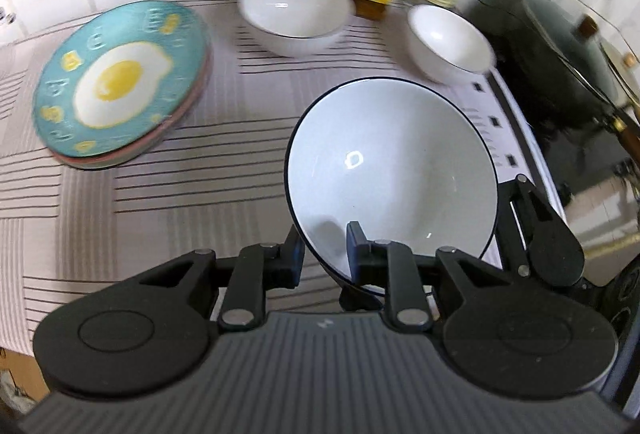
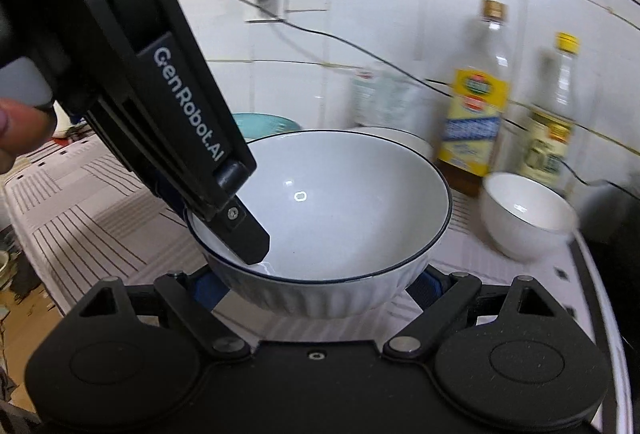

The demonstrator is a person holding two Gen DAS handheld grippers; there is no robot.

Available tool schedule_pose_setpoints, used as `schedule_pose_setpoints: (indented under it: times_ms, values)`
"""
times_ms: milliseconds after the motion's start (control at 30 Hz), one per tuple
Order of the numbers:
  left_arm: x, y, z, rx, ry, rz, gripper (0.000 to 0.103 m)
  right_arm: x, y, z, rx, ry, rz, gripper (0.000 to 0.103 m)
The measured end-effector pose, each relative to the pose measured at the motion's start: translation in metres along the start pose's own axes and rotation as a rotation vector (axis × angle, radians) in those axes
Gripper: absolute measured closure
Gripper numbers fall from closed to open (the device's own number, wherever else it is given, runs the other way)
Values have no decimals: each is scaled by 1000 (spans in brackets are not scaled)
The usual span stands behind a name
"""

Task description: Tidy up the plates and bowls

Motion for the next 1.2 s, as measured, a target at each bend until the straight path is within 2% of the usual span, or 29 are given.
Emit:
schedule_pose_setpoints:
  times_ms: [133,300,467,667,933,1067,1200]
  values:
    - [-5,6,22,41,23,2,83,-23,8,12,21,46,0,10]
    - [-17,8,38,31,44,-2,80,-50,9,20,9,126,28,10]
    - [-33,11,49,43,52,18,80,-69,7,24,72,124,43,10]
    - [-53,9,54,39,84,56,80,-90,-4,24,76,143,107,11]
    - [-53,10,54,95,75,78,80,-86,-6,21,23,102,158,10]
    - [-41,8,55,122,67,83,79,-62,-4,23,-12,71,160,10]
    - [-21,9,50,91,64,71,76,-26,8,15,-89,26,120,10]
Point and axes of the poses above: each gripper's, at about its wrist camera, not at the fingertips, and x roughly against the way its jaws point, z to its left, y to its top, the point moved 10 cm from there along -x, roughly the way its jaws point, and after that the axes turned 5 degrees about x, right-handed, at the moved point
